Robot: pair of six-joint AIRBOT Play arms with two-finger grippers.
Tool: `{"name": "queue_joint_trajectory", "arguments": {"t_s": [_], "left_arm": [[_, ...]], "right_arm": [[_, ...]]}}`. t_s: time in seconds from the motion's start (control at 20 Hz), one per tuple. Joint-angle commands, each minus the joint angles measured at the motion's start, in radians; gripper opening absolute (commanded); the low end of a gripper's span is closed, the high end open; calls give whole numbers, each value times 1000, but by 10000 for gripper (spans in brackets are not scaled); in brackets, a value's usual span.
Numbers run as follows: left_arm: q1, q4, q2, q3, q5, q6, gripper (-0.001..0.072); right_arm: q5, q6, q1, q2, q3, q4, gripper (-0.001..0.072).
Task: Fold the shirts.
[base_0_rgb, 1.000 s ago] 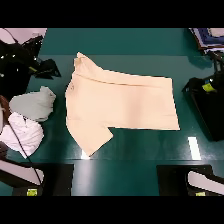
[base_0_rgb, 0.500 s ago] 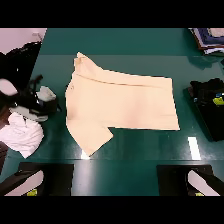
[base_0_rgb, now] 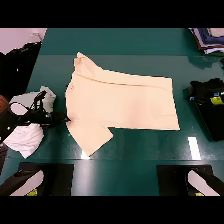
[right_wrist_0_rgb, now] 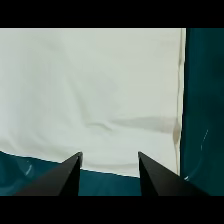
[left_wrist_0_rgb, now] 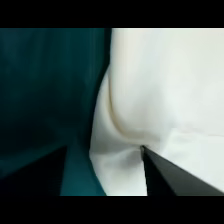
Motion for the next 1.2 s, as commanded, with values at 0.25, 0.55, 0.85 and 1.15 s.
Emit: {"name": "queue_joint_trajectory", "arguments": {"t_s": [0.25,0.55,0.85,1.15], "left_arm": [[1,-178,-85,-15,24,116,23],[1,-163,-82,146,-111,159,26],[0,-163,-83,196,-127,164,26],[0,-163,-83,196,-131,163,26]], "right_arm": [[60,0,-22,-1,-2,0,409],[116,-33,-275,31,-205,-1,422],[63,-117,-449,-103,-486,71,491],[-121,-130,-314,-211,-498,169,426]]}}
